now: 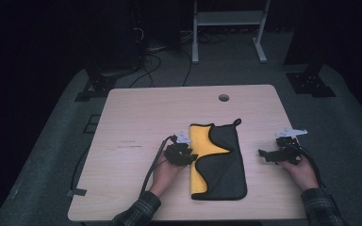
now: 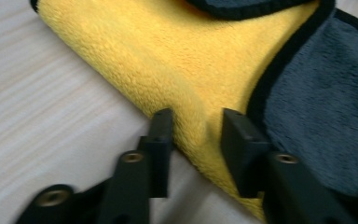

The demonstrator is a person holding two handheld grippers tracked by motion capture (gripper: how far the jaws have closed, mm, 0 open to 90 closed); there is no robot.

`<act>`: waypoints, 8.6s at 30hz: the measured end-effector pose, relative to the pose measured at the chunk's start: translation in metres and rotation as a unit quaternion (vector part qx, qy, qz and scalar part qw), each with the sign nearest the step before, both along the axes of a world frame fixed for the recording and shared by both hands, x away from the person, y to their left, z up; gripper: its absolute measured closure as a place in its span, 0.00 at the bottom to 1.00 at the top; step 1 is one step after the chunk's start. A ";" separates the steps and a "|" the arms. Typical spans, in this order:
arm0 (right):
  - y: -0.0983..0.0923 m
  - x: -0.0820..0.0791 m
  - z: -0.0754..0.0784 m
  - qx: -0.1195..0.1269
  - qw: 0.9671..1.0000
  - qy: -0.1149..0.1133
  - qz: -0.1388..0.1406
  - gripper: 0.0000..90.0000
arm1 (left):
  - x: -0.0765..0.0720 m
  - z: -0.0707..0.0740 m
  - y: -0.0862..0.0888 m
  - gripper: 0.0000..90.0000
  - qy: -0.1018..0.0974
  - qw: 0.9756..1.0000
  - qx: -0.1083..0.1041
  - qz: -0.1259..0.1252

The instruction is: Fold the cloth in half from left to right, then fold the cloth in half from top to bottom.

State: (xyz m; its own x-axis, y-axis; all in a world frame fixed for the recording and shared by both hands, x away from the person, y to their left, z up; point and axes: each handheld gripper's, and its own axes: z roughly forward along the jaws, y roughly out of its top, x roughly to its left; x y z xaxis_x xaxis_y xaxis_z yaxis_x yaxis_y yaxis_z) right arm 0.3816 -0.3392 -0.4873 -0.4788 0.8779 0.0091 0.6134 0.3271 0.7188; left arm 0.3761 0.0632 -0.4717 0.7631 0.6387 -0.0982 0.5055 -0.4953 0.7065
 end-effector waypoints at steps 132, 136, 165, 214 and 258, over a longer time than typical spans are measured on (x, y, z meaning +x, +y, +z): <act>0.209 0.032 0.049 0.056 0.974 0.000 0.218 0.64 | -0.056 -0.012 0.174 0.00 -0.044 0.996 0.037 0.065; 0.224 0.034 0.042 0.050 0.972 0.007 0.229 0.65 | -0.056 -0.012 0.174 0.00 -0.044 0.996 0.037 0.065; 0.238 0.049 0.038 0.020 0.979 -0.025 0.202 0.94 | -0.056 -0.012 0.174 0.00 -0.044 0.996 0.037 0.066; 0.268 0.000 0.040 0.067 0.952 0.012 0.300 0.57 | -0.056 -0.012 0.174 0.00 -0.044 0.996 0.036 0.066; 0.232 -0.055 0.056 0.069 0.930 0.009 0.362 0.89 | -0.056 -0.012 0.174 0.00 -0.042 0.996 0.038 0.065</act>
